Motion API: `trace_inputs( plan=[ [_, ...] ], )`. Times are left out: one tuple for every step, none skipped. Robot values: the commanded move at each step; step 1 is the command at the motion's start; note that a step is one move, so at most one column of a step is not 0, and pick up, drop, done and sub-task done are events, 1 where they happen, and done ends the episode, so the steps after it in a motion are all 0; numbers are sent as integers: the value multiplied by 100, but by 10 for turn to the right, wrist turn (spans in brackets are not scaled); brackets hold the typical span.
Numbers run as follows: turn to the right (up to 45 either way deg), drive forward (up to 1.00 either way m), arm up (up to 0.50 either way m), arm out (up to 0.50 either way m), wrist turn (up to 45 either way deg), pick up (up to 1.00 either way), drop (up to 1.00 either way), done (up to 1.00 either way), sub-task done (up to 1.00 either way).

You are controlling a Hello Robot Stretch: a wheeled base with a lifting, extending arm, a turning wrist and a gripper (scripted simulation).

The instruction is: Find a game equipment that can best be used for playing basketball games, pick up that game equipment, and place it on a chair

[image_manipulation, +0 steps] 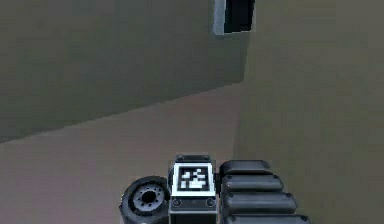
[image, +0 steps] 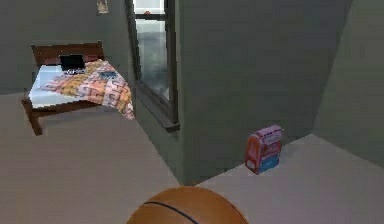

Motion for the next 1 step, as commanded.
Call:
trace_inputs(
  plan=[
    [0, 25, 0, 0, 0, 0, 0, 0, 0]
  ],
)
